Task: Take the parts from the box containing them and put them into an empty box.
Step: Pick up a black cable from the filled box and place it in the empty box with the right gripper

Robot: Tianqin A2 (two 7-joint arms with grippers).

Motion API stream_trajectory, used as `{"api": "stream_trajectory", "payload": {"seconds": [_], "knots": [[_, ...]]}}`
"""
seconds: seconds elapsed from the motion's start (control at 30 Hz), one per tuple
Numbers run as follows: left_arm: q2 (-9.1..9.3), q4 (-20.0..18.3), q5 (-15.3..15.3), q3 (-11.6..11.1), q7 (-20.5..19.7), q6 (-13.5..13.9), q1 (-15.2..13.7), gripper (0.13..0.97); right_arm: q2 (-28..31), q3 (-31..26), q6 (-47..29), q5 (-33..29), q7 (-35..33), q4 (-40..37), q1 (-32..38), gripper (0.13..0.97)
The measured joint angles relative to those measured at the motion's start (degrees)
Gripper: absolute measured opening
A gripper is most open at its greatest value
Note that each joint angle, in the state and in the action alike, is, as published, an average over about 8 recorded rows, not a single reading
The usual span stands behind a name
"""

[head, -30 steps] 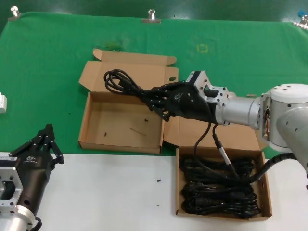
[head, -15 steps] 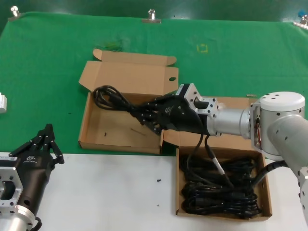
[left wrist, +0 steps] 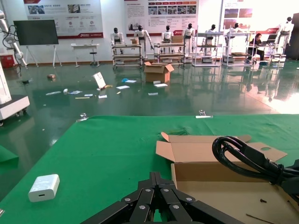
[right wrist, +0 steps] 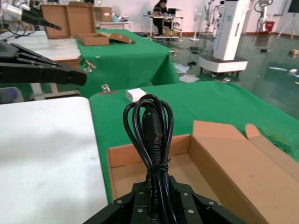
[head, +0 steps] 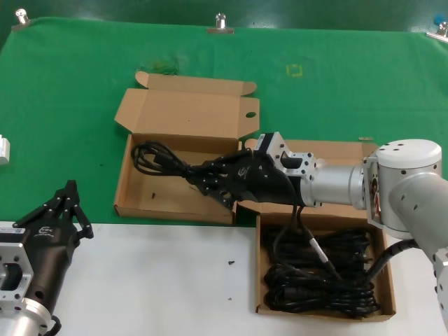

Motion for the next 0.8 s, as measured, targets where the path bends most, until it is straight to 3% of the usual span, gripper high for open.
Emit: {"api": "stream_trajectory", "payload": {"seconds": [0.8], "knots": [[0.00, 0.0, 0.0, 0.0, 0.0, 0.0, 0.0, 0.139, 0.7, 0.0, -1.8, 0.0, -1.8, 0.0, -0.3, 0.204]]}}
